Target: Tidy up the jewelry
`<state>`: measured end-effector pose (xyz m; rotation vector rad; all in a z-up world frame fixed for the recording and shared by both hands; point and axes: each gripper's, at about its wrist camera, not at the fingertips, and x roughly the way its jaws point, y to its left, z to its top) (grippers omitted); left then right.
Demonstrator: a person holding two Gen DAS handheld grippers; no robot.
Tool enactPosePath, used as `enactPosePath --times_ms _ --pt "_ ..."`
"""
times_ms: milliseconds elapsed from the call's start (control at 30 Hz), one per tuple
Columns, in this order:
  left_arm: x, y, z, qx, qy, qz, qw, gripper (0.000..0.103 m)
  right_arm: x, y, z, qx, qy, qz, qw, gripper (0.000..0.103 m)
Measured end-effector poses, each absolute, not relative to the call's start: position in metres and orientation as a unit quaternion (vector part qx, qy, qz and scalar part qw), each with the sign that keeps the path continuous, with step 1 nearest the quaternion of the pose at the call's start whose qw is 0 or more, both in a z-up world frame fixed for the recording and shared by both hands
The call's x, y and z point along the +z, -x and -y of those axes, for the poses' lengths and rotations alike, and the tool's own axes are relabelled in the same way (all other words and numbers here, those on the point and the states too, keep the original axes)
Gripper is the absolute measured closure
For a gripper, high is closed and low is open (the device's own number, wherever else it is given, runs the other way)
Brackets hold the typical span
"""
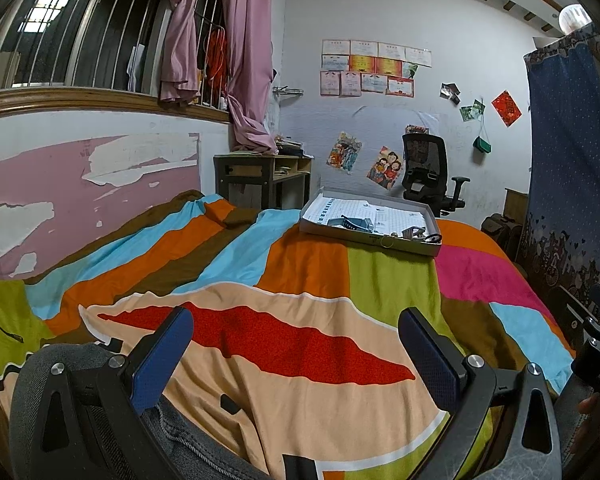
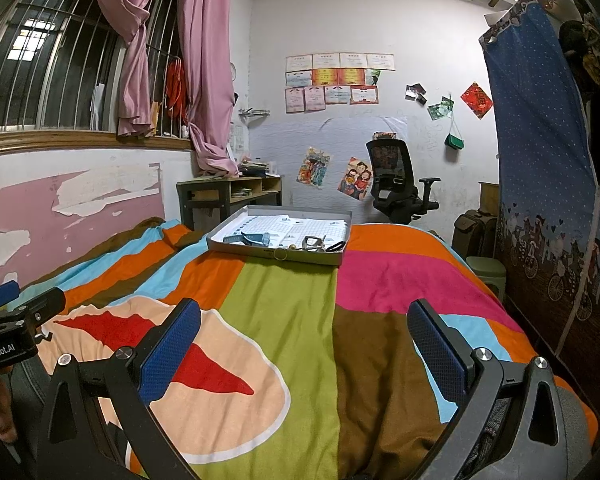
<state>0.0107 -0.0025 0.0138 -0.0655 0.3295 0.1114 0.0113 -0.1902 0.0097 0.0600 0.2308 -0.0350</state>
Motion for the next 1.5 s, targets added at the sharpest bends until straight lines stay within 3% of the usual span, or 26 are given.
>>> enactPosePath --times_ms 1500 --pt "0.016 -0.0105 0.0023 0.055 0.027 -0.163 0.985 0.0 0.0108 -0.0108 0.1904 -0.02 -0.034 -0.116 0.993 0.001"
